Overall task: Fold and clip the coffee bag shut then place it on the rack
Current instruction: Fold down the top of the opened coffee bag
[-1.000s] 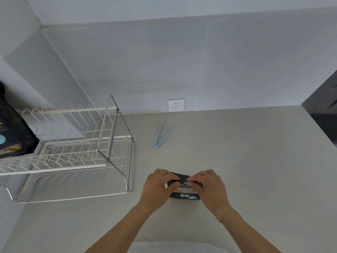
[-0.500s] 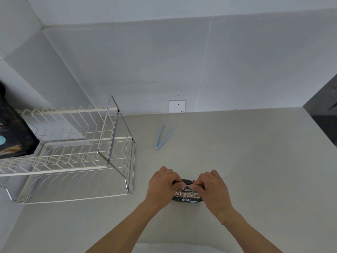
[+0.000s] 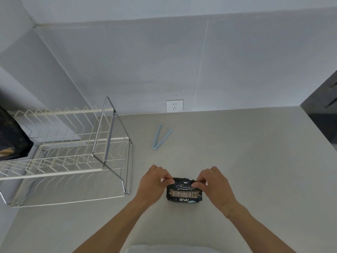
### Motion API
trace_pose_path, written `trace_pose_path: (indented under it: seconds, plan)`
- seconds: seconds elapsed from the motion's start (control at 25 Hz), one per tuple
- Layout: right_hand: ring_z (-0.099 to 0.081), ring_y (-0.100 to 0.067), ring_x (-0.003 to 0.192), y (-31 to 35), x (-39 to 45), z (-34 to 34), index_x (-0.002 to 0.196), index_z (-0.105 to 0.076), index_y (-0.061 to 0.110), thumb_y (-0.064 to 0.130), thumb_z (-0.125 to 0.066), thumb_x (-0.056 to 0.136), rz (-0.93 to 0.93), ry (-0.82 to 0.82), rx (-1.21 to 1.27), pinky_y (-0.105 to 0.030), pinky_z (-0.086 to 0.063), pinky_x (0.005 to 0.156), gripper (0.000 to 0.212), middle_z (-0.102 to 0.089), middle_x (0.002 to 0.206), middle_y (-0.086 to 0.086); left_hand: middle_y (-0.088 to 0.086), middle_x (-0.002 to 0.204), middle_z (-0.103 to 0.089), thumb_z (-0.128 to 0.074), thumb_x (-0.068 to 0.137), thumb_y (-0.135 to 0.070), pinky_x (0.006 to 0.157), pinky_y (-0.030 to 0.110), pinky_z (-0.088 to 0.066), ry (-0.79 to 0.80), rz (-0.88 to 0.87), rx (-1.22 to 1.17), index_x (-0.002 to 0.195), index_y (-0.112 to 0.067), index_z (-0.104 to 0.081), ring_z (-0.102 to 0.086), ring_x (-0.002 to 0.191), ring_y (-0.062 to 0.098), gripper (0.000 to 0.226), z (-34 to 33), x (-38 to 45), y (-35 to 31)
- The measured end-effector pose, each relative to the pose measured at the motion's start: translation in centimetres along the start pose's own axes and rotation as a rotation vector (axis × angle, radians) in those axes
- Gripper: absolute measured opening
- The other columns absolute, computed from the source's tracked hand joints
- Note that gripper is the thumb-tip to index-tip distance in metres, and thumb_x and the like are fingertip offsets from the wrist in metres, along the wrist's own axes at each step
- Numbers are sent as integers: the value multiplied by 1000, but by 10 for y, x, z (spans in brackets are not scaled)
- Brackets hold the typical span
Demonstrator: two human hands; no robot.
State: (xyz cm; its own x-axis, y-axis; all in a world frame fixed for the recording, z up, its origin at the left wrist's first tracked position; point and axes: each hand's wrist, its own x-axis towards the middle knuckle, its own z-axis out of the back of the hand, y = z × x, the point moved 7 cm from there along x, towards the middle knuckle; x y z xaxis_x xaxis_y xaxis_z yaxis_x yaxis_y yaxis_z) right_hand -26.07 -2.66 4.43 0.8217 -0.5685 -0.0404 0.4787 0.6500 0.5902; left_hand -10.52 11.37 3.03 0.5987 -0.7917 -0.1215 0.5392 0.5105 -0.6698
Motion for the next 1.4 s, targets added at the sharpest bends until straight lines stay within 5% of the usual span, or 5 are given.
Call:
trace_pose_path:
  seconds: [0.8,1.0,1.12,1.24,1.4]
  plan:
    - [-55,-13,110,-48,-13,-56,88,-69,49,22,-86,64,-463,114,645,-37,-54,91,40,-61,107,14,-6,93,-60,-80,75,-23,79,26,-42,209,152,-198,78,-30,-63,-53,97,12,18,-24,0,36]
    - [-60,-24,107,-55,-6,-61,90,-73,37,20,-87,64,-498,117,680,-50,-55,89,35,-67,109,-5,0,95,-72,-81,70,-13,76,27,-46,640,420,-513,75,-27,-74,-64,91,15,17,-27,26,56]
    - [-60,-25,107,-58,-3,-62,89,-73,38,20,-87,64,-498,132,678,-50,-56,87,34,-68,106,-3,7,97,-66,-75,79,-14,71,29,-49,381,617,-686,88,-17,-73,-59,80,20,10,-21,59,79]
    - [-59,-21,106,-61,-2,-64,88,-72,42,22,-87,63,-511,141,669,-48,-57,86,35,-64,107,0,8,110,-55,-72,84,-25,74,34,-52,0,540,-241,117,-21,-60,-56,94,23,36,-4,103,89]
    - [-57,-19,108,-59,0,-63,86,-71,48,25,-87,63,-502,158,660,-46,-57,86,37,-62,106,5,10,129,-40,-60,90,-34,87,46,-50,149,371,283,138,-31,-40,-45,115,28,52,-10,137,85]
